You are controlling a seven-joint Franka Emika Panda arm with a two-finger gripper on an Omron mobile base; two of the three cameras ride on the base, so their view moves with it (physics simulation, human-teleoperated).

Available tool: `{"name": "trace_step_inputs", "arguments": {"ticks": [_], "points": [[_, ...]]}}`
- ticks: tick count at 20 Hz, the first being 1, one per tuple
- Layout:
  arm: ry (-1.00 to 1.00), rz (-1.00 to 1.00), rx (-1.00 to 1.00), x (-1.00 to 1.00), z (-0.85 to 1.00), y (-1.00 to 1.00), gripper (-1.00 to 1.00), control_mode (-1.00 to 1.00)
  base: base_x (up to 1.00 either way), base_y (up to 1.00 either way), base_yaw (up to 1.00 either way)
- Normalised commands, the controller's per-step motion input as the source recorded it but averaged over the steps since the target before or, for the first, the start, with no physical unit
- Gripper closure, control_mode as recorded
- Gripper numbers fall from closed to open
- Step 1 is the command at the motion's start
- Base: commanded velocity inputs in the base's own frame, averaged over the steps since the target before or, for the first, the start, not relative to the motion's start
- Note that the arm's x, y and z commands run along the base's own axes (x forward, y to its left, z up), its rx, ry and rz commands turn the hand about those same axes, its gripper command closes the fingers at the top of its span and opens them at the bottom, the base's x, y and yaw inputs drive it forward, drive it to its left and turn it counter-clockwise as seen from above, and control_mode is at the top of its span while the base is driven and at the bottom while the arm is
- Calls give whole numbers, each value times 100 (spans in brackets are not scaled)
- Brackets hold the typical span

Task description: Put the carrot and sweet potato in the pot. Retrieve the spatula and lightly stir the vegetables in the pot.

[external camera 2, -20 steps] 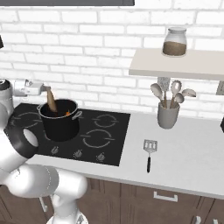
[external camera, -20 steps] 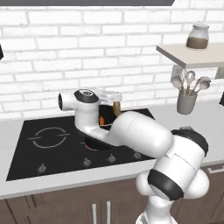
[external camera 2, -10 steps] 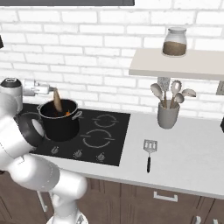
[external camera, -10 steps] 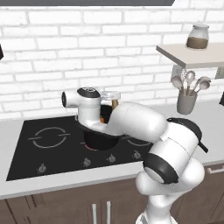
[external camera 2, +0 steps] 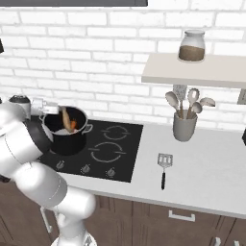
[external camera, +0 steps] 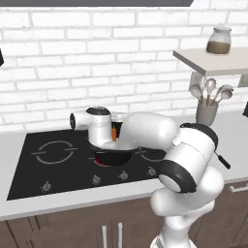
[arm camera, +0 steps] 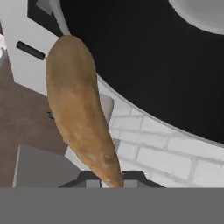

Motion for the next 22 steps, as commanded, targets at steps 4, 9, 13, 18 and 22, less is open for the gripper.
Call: {"name": "trace_step_inputs", "arguments": {"ticks": [4,9,13,18,22], "points": [[-1,5,7,9,-13,0,100,-100,0,0,0],[-2,6,12,3,20,9,100,-100,0,0,0],[0,1,9,4,29,31,100,-100,0,0,0],[0,1,9,0,8,6,100,-100,0,0,0],[0,3,10,0,0,-1,100,-100,0,0,0]]}}
